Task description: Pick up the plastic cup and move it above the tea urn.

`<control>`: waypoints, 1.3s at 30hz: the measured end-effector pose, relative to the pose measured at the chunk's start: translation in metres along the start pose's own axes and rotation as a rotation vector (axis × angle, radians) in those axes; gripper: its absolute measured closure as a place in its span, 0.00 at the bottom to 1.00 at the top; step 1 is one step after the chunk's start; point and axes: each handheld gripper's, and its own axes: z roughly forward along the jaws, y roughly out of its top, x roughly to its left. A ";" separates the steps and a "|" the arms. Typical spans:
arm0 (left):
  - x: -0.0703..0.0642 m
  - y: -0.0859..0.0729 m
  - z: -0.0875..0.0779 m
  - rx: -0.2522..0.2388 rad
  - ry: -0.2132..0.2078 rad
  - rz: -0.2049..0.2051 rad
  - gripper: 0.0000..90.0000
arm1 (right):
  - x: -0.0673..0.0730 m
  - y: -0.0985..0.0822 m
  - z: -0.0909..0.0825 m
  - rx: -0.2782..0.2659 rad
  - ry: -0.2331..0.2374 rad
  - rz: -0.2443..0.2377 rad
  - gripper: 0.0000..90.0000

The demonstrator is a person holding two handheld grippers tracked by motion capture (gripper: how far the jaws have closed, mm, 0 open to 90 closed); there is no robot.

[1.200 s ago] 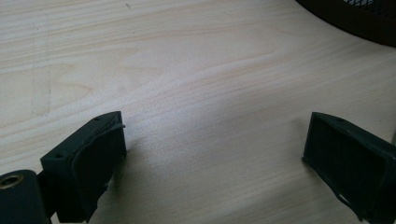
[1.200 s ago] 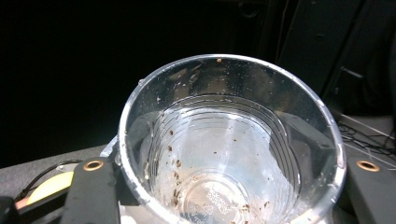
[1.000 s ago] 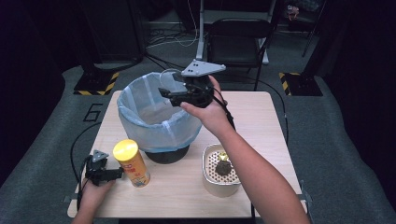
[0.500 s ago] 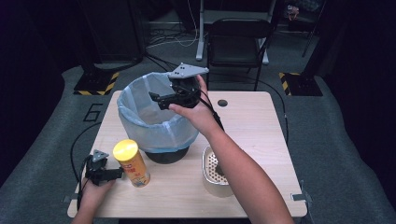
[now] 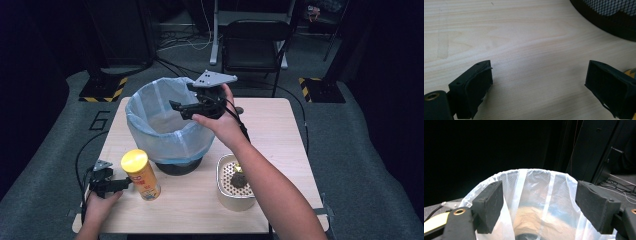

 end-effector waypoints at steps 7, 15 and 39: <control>-0.003 0.008 -0.022 -0.056 -0.011 0.046 0.08 | -0.003 -0.001 -0.024 -0.023 -0.023 0.005 0.25; -0.004 0.024 -0.047 -0.097 -0.012 0.066 0.07 | -0.005 -0.021 -0.062 0.009 -0.064 -0.017 0.22; -0.007 0.011 -0.100 -0.135 -0.163 0.076 0.04 | -0.008 -0.111 -0.147 0.016 -0.212 0.062 0.22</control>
